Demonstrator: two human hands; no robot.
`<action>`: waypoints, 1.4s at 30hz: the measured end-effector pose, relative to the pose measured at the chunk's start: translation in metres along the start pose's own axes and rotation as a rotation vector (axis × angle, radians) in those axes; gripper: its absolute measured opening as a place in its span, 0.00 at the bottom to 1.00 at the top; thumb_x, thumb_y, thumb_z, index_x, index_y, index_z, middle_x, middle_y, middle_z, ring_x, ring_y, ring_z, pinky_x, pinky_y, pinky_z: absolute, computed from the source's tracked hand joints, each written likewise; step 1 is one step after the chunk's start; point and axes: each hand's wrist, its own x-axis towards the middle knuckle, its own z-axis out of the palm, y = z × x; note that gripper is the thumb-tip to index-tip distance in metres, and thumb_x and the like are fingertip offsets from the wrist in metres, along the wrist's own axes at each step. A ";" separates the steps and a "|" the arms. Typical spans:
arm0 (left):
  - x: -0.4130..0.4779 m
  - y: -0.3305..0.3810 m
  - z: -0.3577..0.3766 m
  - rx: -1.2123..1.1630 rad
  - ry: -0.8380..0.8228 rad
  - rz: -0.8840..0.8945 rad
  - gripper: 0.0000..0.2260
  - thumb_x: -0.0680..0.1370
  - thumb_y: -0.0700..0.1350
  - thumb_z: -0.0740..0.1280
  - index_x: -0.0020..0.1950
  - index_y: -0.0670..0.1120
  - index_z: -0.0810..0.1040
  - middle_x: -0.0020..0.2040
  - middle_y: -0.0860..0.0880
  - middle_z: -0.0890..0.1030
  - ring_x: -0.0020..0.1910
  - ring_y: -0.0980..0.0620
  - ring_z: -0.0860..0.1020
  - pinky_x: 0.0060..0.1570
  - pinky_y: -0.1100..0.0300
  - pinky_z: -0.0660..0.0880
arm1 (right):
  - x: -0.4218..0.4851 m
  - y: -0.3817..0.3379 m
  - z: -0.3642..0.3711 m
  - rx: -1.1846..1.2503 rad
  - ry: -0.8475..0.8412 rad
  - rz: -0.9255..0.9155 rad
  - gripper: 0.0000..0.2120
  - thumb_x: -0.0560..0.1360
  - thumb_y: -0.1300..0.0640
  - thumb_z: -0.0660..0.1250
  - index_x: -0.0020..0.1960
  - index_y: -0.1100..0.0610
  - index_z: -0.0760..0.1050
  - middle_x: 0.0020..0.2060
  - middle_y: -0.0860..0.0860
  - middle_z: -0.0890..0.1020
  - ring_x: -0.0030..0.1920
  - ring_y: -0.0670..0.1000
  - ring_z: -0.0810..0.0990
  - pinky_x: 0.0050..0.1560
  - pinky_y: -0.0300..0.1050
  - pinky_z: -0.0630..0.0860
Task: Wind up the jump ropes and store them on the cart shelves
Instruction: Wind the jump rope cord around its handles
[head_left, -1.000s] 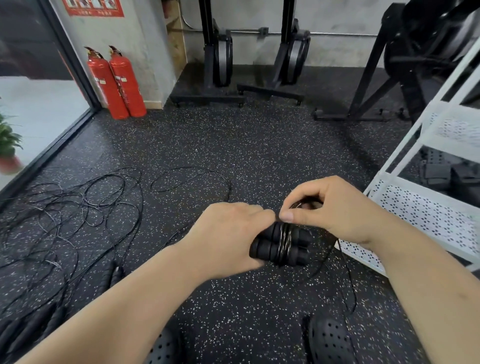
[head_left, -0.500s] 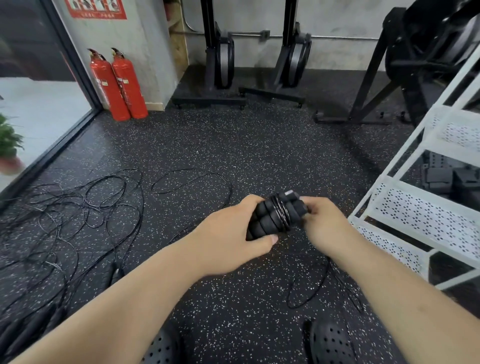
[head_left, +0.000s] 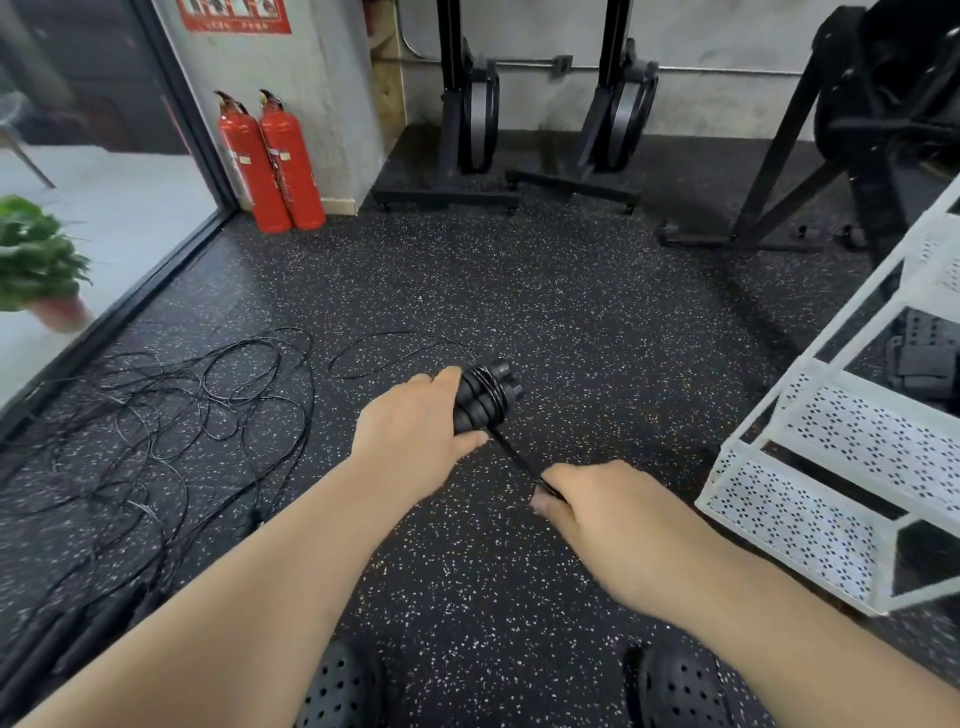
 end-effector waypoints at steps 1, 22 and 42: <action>-0.001 0.000 0.000 0.014 -0.019 0.014 0.26 0.77 0.67 0.73 0.68 0.56 0.70 0.53 0.52 0.77 0.52 0.46 0.80 0.46 0.50 0.78 | -0.006 -0.005 -0.008 -0.044 0.030 -0.020 0.14 0.87 0.41 0.55 0.53 0.47 0.74 0.39 0.45 0.80 0.39 0.47 0.78 0.40 0.48 0.76; -0.031 0.050 -0.021 -0.144 -0.022 0.697 0.31 0.73 0.67 0.76 0.71 0.59 0.70 0.52 0.66 0.69 0.51 0.62 0.66 0.59 0.58 0.69 | 0.011 0.082 -0.060 0.567 0.155 -0.021 0.18 0.75 0.34 0.73 0.39 0.48 0.84 0.35 0.52 0.82 0.37 0.46 0.76 0.47 0.49 0.73; -0.021 0.032 -0.014 -0.611 -0.179 0.194 0.28 0.80 0.53 0.74 0.70 0.66 0.59 0.51 0.58 0.83 0.41 0.56 0.83 0.44 0.52 0.80 | 0.029 0.054 0.009 0.404 0.210 0.135 0.14 0.87 0.45 0.60 0.48 0.50 0.76 0.36 0.47 0.82 0.35 0.49 0.79 0.38 0.48 0.73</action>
